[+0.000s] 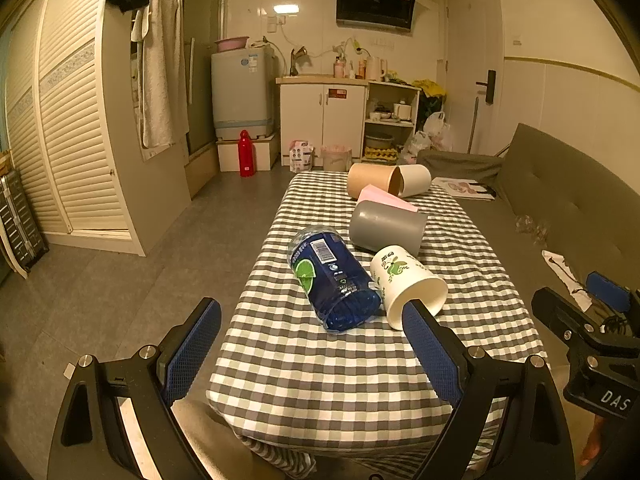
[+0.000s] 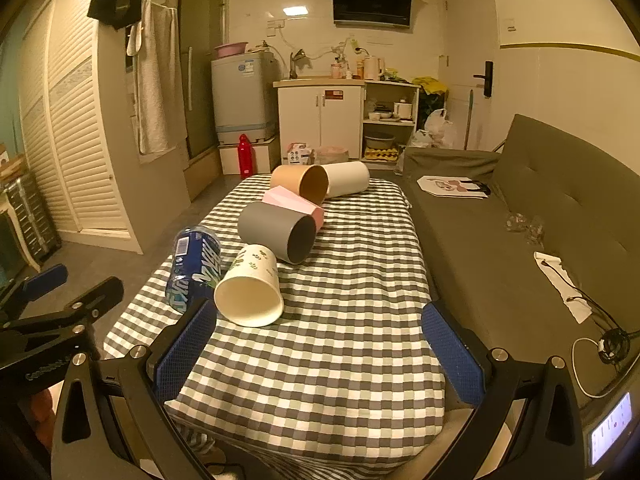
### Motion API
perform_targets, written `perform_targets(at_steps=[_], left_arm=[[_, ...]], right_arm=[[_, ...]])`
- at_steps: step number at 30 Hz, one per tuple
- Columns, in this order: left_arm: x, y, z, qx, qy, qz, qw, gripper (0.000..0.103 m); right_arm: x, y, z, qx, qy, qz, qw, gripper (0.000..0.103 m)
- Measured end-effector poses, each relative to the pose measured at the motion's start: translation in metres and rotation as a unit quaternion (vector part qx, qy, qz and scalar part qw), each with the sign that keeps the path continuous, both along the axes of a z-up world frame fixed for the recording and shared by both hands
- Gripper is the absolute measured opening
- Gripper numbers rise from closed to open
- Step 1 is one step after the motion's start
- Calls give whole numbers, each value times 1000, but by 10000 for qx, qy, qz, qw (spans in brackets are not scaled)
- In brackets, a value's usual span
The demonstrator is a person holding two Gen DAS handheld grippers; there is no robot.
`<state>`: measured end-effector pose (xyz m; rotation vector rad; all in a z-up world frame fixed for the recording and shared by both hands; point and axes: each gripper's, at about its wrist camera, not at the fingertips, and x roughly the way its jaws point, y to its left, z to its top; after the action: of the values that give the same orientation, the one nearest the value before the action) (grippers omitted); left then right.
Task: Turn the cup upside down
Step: 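Reach the right gripper to the tan kraft cup and grasp its body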
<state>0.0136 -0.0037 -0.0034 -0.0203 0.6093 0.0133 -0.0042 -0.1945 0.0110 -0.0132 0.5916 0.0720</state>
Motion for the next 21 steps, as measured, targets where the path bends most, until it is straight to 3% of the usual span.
perform_targets(at_steps=[9,16,21], left_arm=[[38,3,13,117,164,199,9996,95],[103,20,18,44,320,559,9979,95],[158,33,4,165,561,755,9954,95]], right_arm=[[53,-7,19,57,172,648,9977,103],[158,10,42,-728,291,1565,9846,103],[255,27,32,-1027,654,2065,9708,103]])
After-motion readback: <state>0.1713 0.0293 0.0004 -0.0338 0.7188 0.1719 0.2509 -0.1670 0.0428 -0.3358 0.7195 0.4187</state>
